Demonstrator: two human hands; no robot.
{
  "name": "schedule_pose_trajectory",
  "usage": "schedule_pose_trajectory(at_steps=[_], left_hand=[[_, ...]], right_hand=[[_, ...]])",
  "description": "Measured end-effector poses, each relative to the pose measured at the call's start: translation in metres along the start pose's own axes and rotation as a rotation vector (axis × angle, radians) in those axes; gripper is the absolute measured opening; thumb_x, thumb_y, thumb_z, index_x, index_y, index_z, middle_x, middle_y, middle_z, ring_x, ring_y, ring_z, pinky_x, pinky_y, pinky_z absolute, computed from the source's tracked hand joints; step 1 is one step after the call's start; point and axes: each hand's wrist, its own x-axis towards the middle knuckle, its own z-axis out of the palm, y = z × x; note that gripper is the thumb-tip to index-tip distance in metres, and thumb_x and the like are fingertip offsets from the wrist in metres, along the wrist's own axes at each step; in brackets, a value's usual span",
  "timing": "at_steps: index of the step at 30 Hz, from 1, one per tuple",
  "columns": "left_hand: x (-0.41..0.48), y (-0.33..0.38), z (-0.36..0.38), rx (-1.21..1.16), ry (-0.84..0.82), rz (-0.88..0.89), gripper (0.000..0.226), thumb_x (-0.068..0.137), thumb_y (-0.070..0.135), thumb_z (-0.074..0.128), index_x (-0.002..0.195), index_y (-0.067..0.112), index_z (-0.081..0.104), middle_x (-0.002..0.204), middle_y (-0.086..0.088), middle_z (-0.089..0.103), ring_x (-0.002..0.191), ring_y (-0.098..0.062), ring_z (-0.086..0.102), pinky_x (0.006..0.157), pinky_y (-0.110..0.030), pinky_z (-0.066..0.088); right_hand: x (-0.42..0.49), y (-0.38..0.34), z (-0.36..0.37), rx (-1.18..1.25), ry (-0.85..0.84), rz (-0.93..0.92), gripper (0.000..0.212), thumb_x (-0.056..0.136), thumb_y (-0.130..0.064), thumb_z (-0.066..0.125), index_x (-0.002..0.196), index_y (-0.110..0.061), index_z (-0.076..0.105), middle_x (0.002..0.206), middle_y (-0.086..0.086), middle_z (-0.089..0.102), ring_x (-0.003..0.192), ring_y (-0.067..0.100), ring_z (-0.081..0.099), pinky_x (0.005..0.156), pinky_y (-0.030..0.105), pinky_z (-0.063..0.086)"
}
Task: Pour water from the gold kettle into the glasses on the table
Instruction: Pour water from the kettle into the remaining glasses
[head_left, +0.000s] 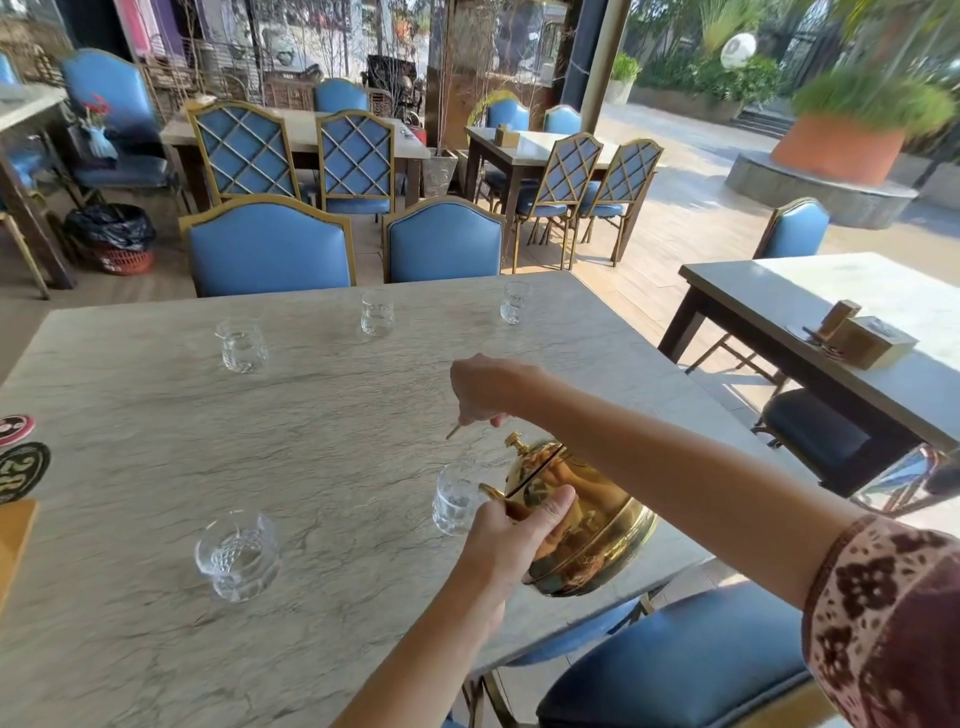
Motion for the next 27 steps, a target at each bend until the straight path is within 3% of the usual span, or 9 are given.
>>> schedule_pose_trajectory(at_steps=[3,5,8,11,16,22,27], left_hand=[[0.008,-0.009,-0.002,0.073,0.02,-0.042,0.054,0.074,0.053,0.075,0.102,0.01,0.057,0.104,-0.009,0.069,0.098,-0.019,0.065,0.073,-0.025,0.056],[0.011,-0.015,-0.003,0.128,0.011,-0.047,0.074,0.063,0.063,0.078,0.11,0.01,0.058,0.11,-0.009,0.069,0.103,-0.021,0.067,0.08,-0.028,0.059],[0.015,-0.024,-0.004,0.259,0.016,-0.034,0.104,0.039,0.079,0.078,0.117,0.014,0.058,0.114,-0.005,0.068,0.105,-0.022,0.067,0.091,-0.04,0.059],[0.018,-0.036,0.0,0.407,0.063,-0.027,0.094,0.047,0.069,0.08,0.124,0.023,0.053,0.121,0.0,0.062,0.11,-0.019,0.061,0.097,-0.042,0.054],[0.025,-0.028,0.021,0.565,0.065,0.084,0.088,0.064,0.06,0.08,0.134,0.02,0.046,0.129,-0.001,0.055,0.116,-0.016,0.054,0.102,-0.034,0.047],[0.062,0.024,0.08,0.652,-0.03,0.223,0.089,0.067,0.058,0.08,0.139,0.018,0.047,0.134,-0.001,0.058,0.12,-0.017,0.054,0.096,-0.028,0.046],[0.107,0.039,0.147,0.622,-0.064,0.206,0.084,0.067,0.058,0.08,0.135,0.015,0.053,0.129,-0.001,0.064,0.121,-0.02,0.059,0.092,-0.025,0.047]], right_hand=[[-0.001,0.008,0.005,0.009,0.054,0.018,0.011,0.094,-0.006,0.059,0.088,0.004,0.059,0.063,0.004,0.057,0.042,0.01,0.053,0.041,0.019,0.044],[-0.005,0.017,0.007,0.044,0.068,-0.006,0.018,0.093,-0.002,0.058,0.075,-0.001,0.058,0.057,0.004,0.056,0.041,0.01,0.052,0.039,0.019,0.044],[-0.018,0.035,0.011,0.143,0.079,0.009,0.011,0.094,-0.002,0.056,0.088,0.005,0.062,0.057,0.006,0.054,0.044,0.014,0.052,0.028,0.013,0.039],[-0.032,0.056,0.019,0.286,0.081,0.038,0.017,0.097,-0.013,0.055,0.106,0.002,0.06,0.06,0.005,0.054,0.045,0.012,0.05,0.028,0.014,0.037],[-0.057,0.092,0.01,0.448,0.155,0.062,0.02,0.096,-0.018,0.057,0.11,-0.004,0.057,0.062,0.003,0.053,0.045,0.01,0.048,0.028,0.012,0.036],[-0.068,0.162,-0.043,0.448,0.329,0.089,0.021,0.095,-0.021,0.059,0.108,-0.004,0.06,0.062,0.005,0.056,0.046,0.012,0.048,0.036,0.018,0.039],[-0.055,0.232,-0.068,0.409,0.346,0.115,0.024,0.096,-0.02,0.059,0.108,0.0,0.061,0.059,0.007,0.056,0.044,0.014,0.048,0.037,0.021,0.04]])
